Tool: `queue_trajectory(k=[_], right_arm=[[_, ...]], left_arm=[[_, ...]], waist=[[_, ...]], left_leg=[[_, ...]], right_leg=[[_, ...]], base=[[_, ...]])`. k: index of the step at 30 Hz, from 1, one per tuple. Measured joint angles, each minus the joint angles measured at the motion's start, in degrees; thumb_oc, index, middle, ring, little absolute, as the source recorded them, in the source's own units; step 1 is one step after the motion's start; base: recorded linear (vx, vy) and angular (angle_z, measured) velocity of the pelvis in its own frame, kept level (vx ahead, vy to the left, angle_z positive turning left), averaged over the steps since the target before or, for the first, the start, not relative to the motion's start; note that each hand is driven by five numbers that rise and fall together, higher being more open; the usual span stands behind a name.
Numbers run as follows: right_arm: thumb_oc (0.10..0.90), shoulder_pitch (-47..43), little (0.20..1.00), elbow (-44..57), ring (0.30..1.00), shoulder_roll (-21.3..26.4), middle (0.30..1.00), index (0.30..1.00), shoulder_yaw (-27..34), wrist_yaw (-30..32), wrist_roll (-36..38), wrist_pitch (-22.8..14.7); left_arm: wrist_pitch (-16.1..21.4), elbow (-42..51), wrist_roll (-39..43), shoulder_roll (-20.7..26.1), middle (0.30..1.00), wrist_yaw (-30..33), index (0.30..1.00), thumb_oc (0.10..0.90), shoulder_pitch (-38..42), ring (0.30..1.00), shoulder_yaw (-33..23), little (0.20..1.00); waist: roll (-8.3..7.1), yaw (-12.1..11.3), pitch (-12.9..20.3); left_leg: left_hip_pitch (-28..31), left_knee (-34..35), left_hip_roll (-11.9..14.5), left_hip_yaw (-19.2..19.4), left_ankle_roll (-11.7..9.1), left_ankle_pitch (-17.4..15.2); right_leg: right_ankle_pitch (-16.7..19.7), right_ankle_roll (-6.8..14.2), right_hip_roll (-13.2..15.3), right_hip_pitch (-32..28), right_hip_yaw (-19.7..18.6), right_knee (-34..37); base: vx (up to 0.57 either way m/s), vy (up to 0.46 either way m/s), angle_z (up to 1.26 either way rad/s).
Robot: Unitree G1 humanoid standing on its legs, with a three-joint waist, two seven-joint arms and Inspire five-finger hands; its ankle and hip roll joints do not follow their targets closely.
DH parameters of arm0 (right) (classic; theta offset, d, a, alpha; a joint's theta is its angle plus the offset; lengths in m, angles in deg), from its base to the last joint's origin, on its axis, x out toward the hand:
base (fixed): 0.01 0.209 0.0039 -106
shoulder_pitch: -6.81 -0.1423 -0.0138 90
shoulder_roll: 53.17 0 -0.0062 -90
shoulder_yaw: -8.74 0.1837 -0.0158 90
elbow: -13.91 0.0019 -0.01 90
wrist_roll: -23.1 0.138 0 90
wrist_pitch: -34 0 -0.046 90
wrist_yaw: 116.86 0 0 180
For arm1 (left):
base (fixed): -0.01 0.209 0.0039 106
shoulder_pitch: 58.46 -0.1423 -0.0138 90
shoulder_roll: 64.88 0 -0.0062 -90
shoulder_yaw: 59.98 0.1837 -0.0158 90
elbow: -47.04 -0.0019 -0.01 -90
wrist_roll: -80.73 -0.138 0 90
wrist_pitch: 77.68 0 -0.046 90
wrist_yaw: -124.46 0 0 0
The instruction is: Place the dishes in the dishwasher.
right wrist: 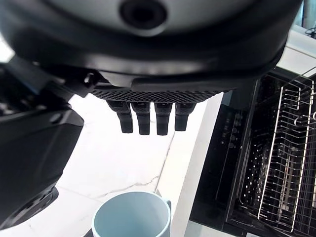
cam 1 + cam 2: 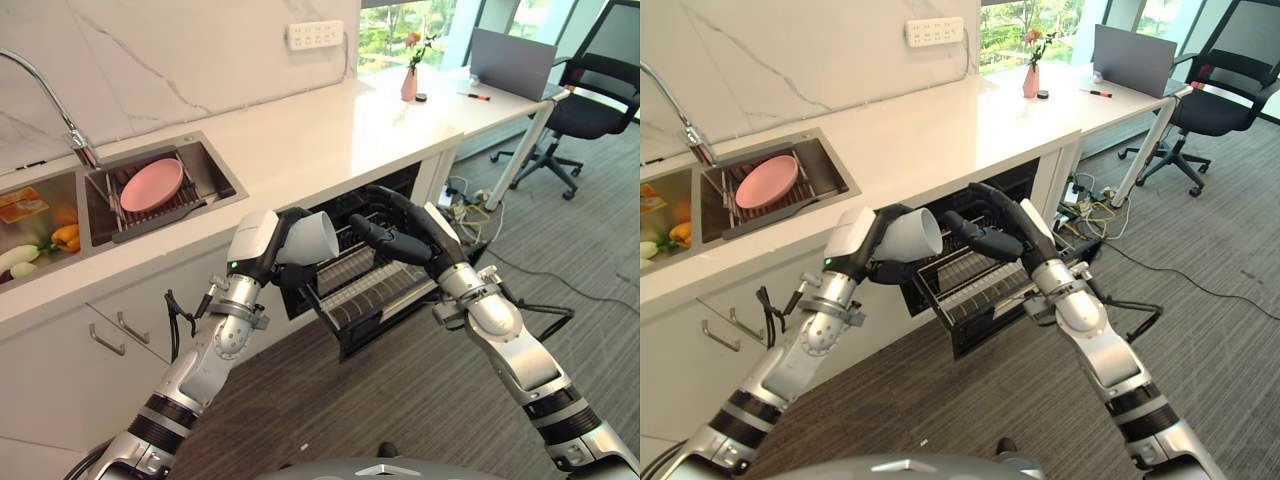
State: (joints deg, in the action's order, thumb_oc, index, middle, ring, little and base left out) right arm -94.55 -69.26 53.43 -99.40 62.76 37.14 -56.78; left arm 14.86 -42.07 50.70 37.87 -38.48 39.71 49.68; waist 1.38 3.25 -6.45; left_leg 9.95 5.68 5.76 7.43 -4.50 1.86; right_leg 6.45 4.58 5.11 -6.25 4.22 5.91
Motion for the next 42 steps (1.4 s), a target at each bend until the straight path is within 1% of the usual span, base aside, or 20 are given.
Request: queue_trajectory(k=[1,3,7,10,13,17,19,23,29,32,34,37,42], right_arm=[[0.8,0.0,0.9,0.0,0.9,0.0,0.9,0.9,0.0,0.0,0.0,0.0],[0.8,-1.39,0.9,1.24,0.9,1.89,0.9,0.9,-1.51,-1.1,-0.32,-0.13],[0.8,-1.63,0.9,1.24,0.9,2.43,0.9,0.9,-1.59,-1.56,-0.8,-0.24],[0.8,-1.67,0.9,1.24,0.9,3.49,0.9,0.9,-1.67,-1.71,-2.77,-0.24],[0.8,-2.06,0.9,1.23,0.9,3.57,0.9,0.9,-1.74,-1.89,-2.81,-0.14],[0.8,-4.89,0.9,0.49,0.9,4.05,0.9,0.9,-3.53,-2.01,-2.8,1.34],[0.8,-7.42,0.9,0.12,0.9,4.05,0.9,0.9,-5.24,-2.21,-2.77,2.65],[0.8,-10.47,0.9,-0.43,0.9,3.74,0.9,0.9,-7.91,-2.69,-2.73,3.03],[0.8,-10.58,0.9,-0.55,0.9,3.55,0.9,0.9,-7.95,-3.19,-2.69,3.45],[0.8,-14.19,0.9,-5.82,0.9,2.37,0.9,0.9,-10.59,-3.28,-2.49,4.89],[0.8,-17.47,0.9,-8.98,0.9,3.25,0.9,0.9,-13.61,-3.92,-2.54,7.25],[0.8,-17.67,0.9,-9.38,0.9,3.31,0.9,0.9,-13.35,-4.17,-2.58,8.56],[0.8,-17.67,0.9,-9.26,0.9,3.26,0.9,0.9,-13.33,-4.37,-2.69,9.0]], left_arm=[[0.0,0.0,0.0,0.0,0.3,0.0,0.3,0.4,0.0,0.3,0.0,0.3],[0.02,0.0,-0.87,0.47,0.3,0.0,0.3,0.4,0.4,0.3,0.25,0.3],[0.72,0.0,-2.15,0.48,0.3,-0.02,0.3,0.4,0.6,0.3,0.32,0.3],[0.75,0.0,-2.23,0.68,0.3,-0.09,0.3,0.4,0.6,0.3,0.32,0.3],[0.77,0.0,-2.82,0.94,0.3,-0.14,0.3,0.4,0.64,0.3,0.33,0.3],[0.79,0.0,-3.54,1.35,0.3,-1.22,0.3,0.4,0.66,0.3,0.37,0.3],[0.79,0.0,-4.3,1.4,0.3,-2.02,0.3,0.4,0.94,0.3,0.72,0.3],[1.3,0.0,-4.33,2.19,0.3,-2.63,0.3,0.4,2.34,0.3,2.84,0.3],[1.34,0.0,-4.34,2.49,0.3,-2.69,0.3,0.4,2.35,0.3,2.92,0.3],[1.13,-0.02,-4.38,2.6,0.3,-3.54,0.3,0.4,3.33,0.3,3.74,0.3],[1.14,-0.04,-5.01,3.93,0.3,-4.57,0.3,0.4,5.72,0.3,5.88,0.3],[1.09,-0.03,-6.33,5.45,0.3,-5.05,0.3,0.4,6.68,0.3,6.18,0.3],[1.14,-0.08,-6.88,5.35,0.3,-6.23,0.3,0.4,6.53,0.3,6.2,0.3]], waist=[[0.0,0.0,0.0],[0.0,0.16,0.0],[-0.02,0.06,-0.01],[-0.05,0.01,-0.02],[-0.08,0.1,-0.02],[-0.18,0.2,0.0],[-0.29,0.16,-0.01],[-0.42,-0.1,0.0],[-0.54,-0.09,-0.01],[-0.68,0.06,0.07],[-0.71,-0.05,0.09],[-0.72,-0.13,0.09],[-0.75,-0.01,0.06]], left_leg=[[0.0,0.0,0.0,0.0,0.0,0.0],[0.02,0.0,0.02,0.02,0.0,0.0],[0.0,-0.02,-0.05,0.05,0.0,0.0],[0.0,0.0,-0.05,0.04,0.0,-0.02],[-0.01,0.0,-0.01,0.04,-0.01,-0.02],[0.02,-0.01,-0.03,0.08,-0.01,-0.01],[0.0,-0.01,-0.03,0.06,0.0,-0.01],[-0.03,-0.02,-0.07,0.09,0.0,-0.01],[-0.04,-0.01,-0.05,0.08,0.0,-0.01],[0.1,0.0,-0.05,0.06,-0.01,-0.01],[0.03,-0.01,-0.09,0.06,0.05,0.05],[-0.06,-0.02,-0.09,0.07,0.06,0.09],[-0.12,-0.03,-0.1,0.09,0.04,0.04]], right_leg=[[0.0,0.0,0.0,0.0,0.0,0.0],[0.0,0.0,-0.01,0.0,-0.01,-0.01],[0.01,0.0,-0.1,0.02,-0.01,-0.16],[0.0,0.02,-0.08,0.02,-0.02,-0.01],[0.0,0.01,-0.11,0.07,-0.04,0.0],[0.02,0.02,-0.14,0.07,-0.05,-0.09],[0.02,0.02,-0.14,0.07,-0.07,-0.07],[0.02,0.03,-0.11,0.07,-0.03,-0.15],[0.02,0.03,-0.12,0.08,-0.02,-0.13],[0.04,0.05,-0.12,-0.02,-0.03,-0.01],[0.13,0.09,-0.1,0.02,-0.05,-0.1],[0.13,0.09,-0.09,0.08,0.01,-0.08],[0.12,0.1,-0.12,0.17,0.01,-0.17]], base=[[0.0,0.0,0.0],[0.0,0.0,0.0],[0.0,0.0,0.0],[0.0,0.0,0.0],[0.0,0.0,0.0],[0.0,0.0,0.0],[0.0,0.0,0.0],[0.0,0.0,0.0],[0.0,0.0,0.0],[0.0,0.005,-0.01],[-0.02,0.012,0.03],[0.0,0.0,0.0],[0.0,0.0,0.0]])
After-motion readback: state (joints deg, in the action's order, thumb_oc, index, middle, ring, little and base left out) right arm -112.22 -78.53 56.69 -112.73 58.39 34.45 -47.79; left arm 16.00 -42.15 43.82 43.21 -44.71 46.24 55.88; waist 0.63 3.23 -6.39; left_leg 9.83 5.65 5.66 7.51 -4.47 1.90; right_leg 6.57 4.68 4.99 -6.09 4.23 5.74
